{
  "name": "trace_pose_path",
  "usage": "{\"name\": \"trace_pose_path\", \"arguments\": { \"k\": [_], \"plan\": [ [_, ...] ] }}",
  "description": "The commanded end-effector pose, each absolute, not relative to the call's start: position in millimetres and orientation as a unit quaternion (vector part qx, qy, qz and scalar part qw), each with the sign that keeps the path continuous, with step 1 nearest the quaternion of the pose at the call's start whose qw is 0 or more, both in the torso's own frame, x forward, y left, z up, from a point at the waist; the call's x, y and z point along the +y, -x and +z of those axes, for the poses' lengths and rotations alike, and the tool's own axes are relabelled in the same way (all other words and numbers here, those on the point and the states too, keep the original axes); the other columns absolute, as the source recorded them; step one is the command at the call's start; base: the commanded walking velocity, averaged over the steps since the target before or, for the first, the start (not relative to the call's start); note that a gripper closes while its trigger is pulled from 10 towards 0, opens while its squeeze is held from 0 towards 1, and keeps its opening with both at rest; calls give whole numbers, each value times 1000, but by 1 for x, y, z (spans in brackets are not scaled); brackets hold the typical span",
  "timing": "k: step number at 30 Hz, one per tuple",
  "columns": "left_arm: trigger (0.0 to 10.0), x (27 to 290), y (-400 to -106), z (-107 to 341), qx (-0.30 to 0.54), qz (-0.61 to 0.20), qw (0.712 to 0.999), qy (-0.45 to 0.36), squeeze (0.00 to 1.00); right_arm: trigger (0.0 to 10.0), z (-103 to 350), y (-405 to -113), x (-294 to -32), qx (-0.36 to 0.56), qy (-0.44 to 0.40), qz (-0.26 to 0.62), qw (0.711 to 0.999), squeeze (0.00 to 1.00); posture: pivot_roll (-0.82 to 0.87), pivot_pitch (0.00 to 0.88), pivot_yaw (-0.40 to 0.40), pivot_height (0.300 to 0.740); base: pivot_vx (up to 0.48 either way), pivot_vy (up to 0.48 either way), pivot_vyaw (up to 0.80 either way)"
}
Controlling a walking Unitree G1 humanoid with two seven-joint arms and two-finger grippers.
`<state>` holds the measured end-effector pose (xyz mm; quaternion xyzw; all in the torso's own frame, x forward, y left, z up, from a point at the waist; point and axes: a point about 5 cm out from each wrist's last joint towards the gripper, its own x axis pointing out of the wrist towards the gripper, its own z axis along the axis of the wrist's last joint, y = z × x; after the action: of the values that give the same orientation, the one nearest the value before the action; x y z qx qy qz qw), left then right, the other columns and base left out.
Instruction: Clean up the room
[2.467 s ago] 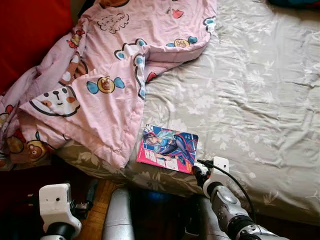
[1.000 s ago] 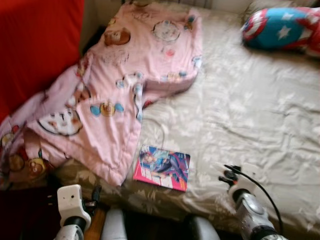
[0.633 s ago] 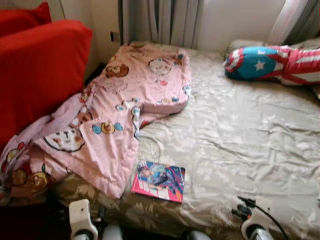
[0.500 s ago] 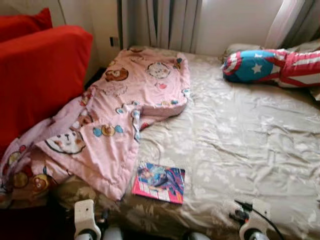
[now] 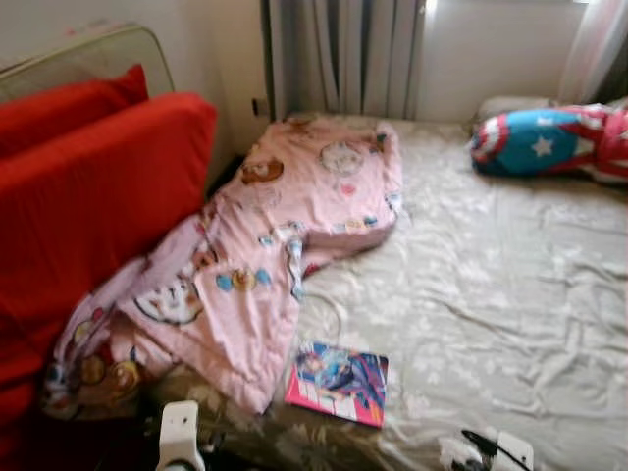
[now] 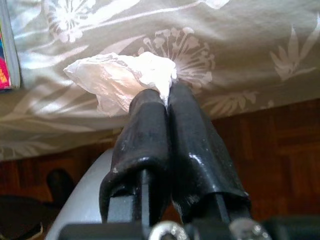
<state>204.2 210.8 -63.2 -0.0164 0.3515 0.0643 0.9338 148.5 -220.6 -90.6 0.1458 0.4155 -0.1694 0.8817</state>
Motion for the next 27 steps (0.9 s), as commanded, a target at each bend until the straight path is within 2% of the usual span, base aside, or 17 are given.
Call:
{"name": "trace_pose_path", "arguments": {
  "k": [1,4,12,16,25,27],
  "plan": [
    [10000,212,-199,-67,366,69,928,10,0,10000,-93,-141,-225,424,-142,-179,876,0,13,0,14,716,0,0,0],
    [10000,212,-196,-69,377,77,923,13,0,10000,-95,-137,-223,437,-133,-168,874,0,8,0,8,716,0,0,288],
    [10000,209,-194,-72,388,75,918,13,0,10000,-93,-147,-213,426,-137,-143,883,0,2,0,10,716,0,0,661],
    [10000,207,-190,-75,400,80,913,13,0,10000,-98,-130,-208,433,-134,-147,879,0,15,0,14,716,0,0,0],
    [10000,209,-186,-77,406,79,911,10,0,10000,-101,-123,-201,441,-123,-125,880,0,13,0,23,716,0,0,0],
    [10000,210,-184,-77,407,79,910,10,0,10000,-103,-117,-198,444,-119,-117,881,0,16,0,22,716,0,0,606]
  ]
}}
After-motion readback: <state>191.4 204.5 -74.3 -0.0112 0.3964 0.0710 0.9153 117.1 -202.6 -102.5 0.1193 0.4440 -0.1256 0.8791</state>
